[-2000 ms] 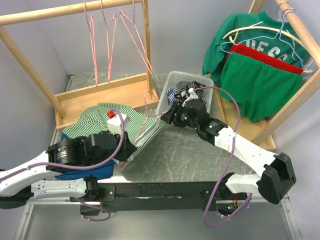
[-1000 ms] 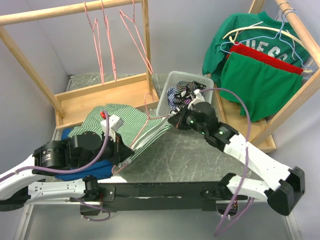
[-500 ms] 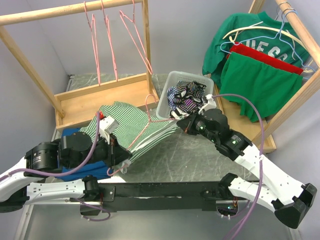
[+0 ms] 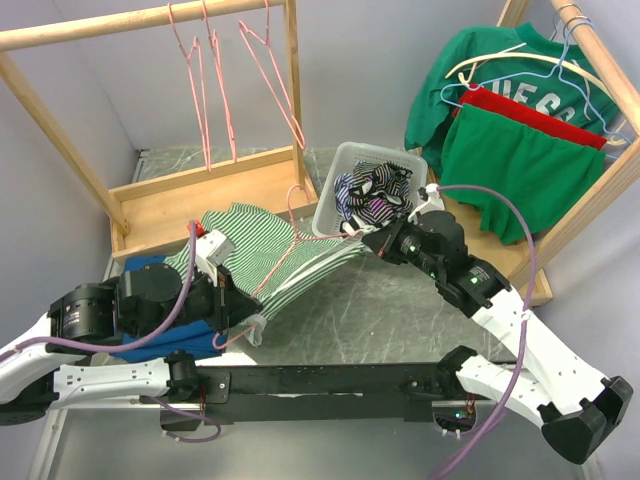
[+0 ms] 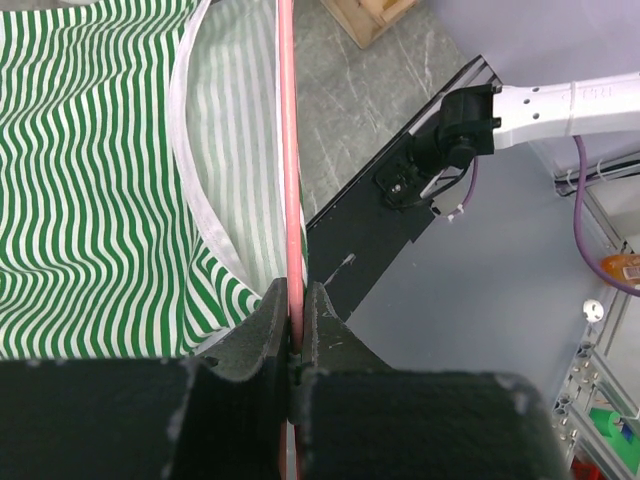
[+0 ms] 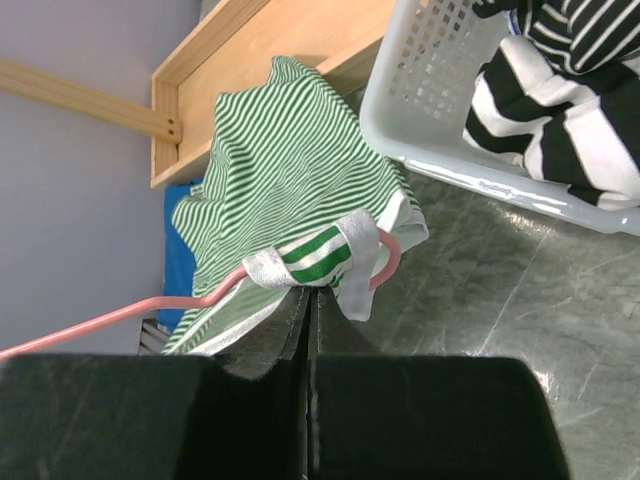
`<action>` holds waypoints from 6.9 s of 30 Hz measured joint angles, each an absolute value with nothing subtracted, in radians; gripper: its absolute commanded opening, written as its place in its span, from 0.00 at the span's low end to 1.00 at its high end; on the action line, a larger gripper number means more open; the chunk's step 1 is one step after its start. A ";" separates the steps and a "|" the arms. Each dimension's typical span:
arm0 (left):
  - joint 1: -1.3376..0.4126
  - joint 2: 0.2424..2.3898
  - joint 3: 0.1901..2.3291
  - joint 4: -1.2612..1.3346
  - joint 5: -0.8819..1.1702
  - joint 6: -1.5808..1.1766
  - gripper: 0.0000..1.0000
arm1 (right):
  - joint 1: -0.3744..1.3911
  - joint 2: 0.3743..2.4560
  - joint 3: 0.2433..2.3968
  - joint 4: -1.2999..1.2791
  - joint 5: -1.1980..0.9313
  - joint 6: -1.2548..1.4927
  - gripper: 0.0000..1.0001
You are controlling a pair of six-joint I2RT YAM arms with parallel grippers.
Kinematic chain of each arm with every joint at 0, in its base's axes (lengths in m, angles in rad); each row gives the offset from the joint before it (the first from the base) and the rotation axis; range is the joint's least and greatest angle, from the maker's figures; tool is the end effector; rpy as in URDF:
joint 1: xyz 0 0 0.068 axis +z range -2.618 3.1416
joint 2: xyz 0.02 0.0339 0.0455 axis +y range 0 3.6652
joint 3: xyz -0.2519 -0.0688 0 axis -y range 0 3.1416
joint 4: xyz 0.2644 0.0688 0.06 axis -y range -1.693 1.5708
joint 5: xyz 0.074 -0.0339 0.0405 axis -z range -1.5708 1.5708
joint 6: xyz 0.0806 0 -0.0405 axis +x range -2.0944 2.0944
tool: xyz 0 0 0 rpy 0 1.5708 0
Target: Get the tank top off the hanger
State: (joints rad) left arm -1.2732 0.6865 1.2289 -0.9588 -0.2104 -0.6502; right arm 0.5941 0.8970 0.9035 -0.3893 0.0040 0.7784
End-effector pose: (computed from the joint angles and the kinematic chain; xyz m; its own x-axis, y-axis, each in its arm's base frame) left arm 0.0631 -0.1484 0.3992 -0.6265 0.0237 -0.7791 0.6278 0.6077 -0.4864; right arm 0.2241 0.1510 0.3143 -0.6113 0.4344 -0.6615 -0.1791 0.7383 0.6503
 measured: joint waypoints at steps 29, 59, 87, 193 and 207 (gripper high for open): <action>-1.276 0.804 1.225 -0.965 -0.240 -0.648 0.01 | 0.580 0.769 0.822 -0.404 -0.027 0.686 0.56; -1.276 0.847 1.180 -0.918 -0.260 -0.678 0.01 | 0.884 0.952 0.978 -0.212 0.019 0.612 0.54; -1.276 0.852 1.165 -0.888 -0.225 -0.674 0.01 | 0.892 1.056 1.012 -0.194 -0.063 0.522 0.01; -1.278 0.884 1.212 -0.883 -0.370 -0.737 0.01 | 1.098 1.014 0.869 -0.324 0.187 0.776 0.55; -1.278 0.990 1.206 -0.831 -0.296 -0.731 0.01 | 1.110 0.912 1.029 -0.300 0.331 0.587 0.56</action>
State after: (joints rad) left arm -1.2781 0.9897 1.2057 -0.8314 -0.2962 -0.7311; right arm 1.1103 0.9115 1.0290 -0.3000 0.3313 0.5873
